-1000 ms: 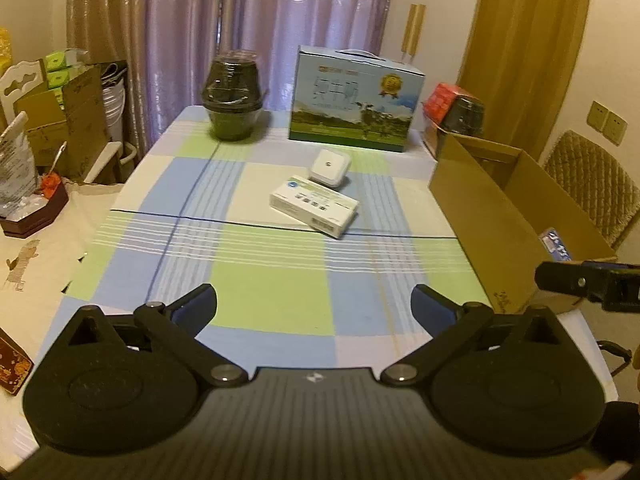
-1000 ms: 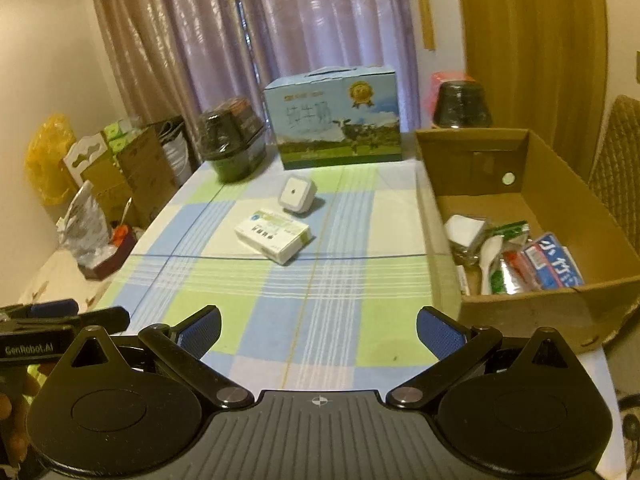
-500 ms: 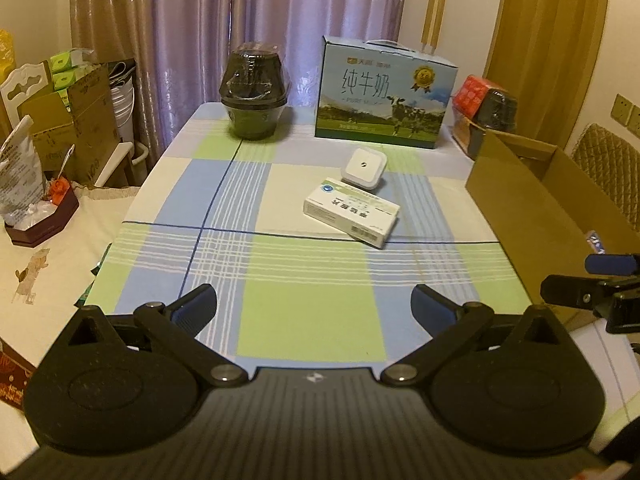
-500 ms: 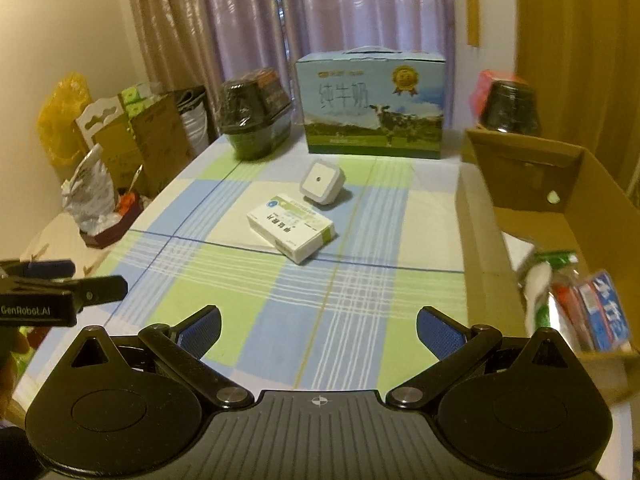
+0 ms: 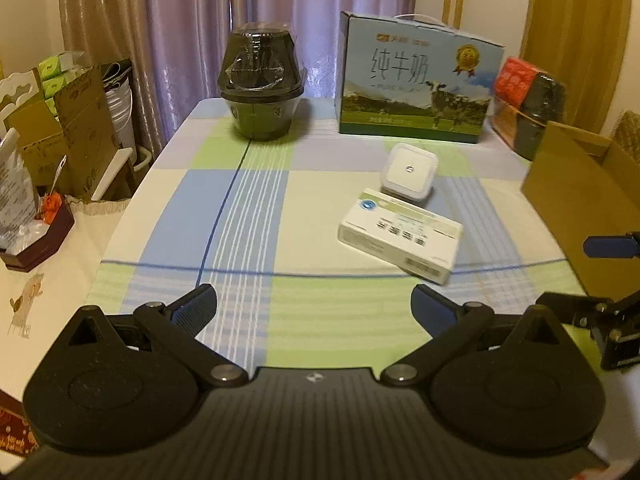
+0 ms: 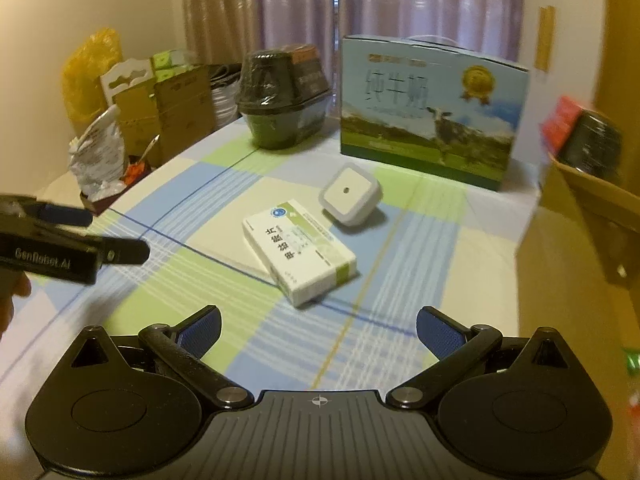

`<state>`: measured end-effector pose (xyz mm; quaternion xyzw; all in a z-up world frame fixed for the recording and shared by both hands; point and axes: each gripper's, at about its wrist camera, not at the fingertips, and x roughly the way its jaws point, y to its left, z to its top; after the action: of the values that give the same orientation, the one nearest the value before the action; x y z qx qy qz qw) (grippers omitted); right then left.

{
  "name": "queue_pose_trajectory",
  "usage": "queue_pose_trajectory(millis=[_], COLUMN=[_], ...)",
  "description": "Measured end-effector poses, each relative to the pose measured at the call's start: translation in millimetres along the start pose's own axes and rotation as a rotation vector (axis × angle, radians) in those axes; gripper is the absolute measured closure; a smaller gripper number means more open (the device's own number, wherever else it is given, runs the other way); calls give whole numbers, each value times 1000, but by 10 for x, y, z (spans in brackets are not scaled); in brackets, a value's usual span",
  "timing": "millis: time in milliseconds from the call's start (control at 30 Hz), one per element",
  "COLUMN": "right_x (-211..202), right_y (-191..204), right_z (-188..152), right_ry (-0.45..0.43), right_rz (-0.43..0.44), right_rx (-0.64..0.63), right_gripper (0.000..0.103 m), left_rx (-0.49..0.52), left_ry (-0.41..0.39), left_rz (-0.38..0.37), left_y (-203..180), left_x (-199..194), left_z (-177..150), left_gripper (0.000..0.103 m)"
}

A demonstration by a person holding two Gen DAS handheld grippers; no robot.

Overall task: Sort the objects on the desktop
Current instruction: 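Withdraw both tools back over the table, then grasp the white medicine box with the right tool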

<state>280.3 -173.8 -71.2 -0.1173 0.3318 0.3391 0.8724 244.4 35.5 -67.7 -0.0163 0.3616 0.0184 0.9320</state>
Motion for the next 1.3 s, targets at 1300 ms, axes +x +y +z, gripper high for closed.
queue_pose_trajectory(millis=[1300], right_x=[1139], right_y=[-56], right_z=[79], right_ry=[74], right_rz=[84], right_rx=[-131], right_gripper=[33], left_rx=[-39], left_ry=[-11], left_rz=[14], left_y=[258], left_x=[810], left_z=[127], left_gripper=[1])
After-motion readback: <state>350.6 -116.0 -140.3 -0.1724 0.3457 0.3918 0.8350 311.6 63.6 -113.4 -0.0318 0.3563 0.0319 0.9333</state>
